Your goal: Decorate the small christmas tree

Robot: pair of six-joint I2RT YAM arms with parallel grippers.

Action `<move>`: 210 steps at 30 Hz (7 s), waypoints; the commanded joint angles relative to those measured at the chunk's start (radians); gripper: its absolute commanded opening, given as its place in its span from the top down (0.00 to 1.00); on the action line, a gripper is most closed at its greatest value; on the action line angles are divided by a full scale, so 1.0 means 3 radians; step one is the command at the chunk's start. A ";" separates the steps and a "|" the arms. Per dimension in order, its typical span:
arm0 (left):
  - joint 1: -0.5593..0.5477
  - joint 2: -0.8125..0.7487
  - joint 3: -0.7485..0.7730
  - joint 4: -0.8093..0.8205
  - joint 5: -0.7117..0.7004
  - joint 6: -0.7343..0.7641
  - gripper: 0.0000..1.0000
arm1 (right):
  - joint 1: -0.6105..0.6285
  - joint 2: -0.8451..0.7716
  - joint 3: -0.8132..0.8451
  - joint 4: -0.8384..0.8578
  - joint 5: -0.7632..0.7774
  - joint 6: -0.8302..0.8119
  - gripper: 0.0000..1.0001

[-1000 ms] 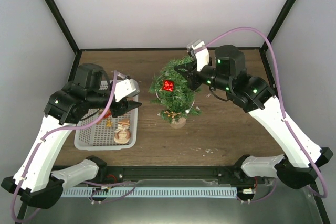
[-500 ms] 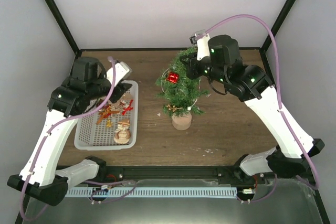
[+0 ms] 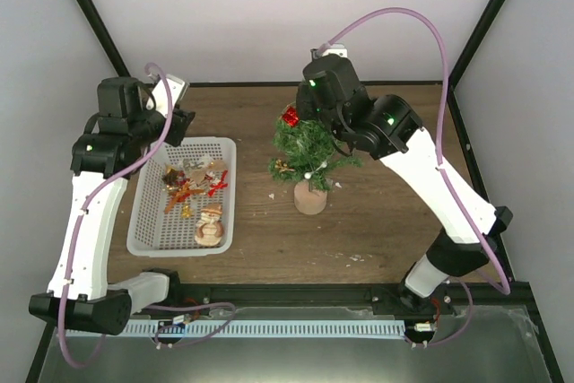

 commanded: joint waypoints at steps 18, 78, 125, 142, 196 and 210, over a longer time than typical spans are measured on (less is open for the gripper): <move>0.0015 -0.0005 -0.0046 0.0169 0.0315 -0.0280 0.61 | 0.0275 0.0438 0.0671 0.0070 0.1431 0.0654 0.99; 0.0015 -0.0228 -0.0344 0.0112 0.0438 -0.0378 0.60 | 0.0219 0.0354 -0.0085 0.0419 0.1652 0.1018 0.21; 0.0752 0.0602 -0.0287 -0.0655 0.0545 -0.0010 0.47 | 0.0219 -0.2820 -0.3227 -0.0122 -0.0970 0.1080 0.12; 0.0850 0.1909 -0.0447 -0.0187 -0.0241 0.0286 0.57 | 0.0008 -0.2132 -0.3273 -0.0394 -0.1131 0.1152 0.09; 0.0651 0.2085 -0.1131 -0.0045 -0.0308 0.0661 0.90 | -0.0892 -0.1880 -0.3567 0.0220 -0.1788 0.0216 0.07; 0.0651 0.1783 -0.0883 -0.0366 -0.0128 0.0592 1.00 | -0.0910 -0.1893 -0.3562 0.0264 -0.1793 0.0132 0.07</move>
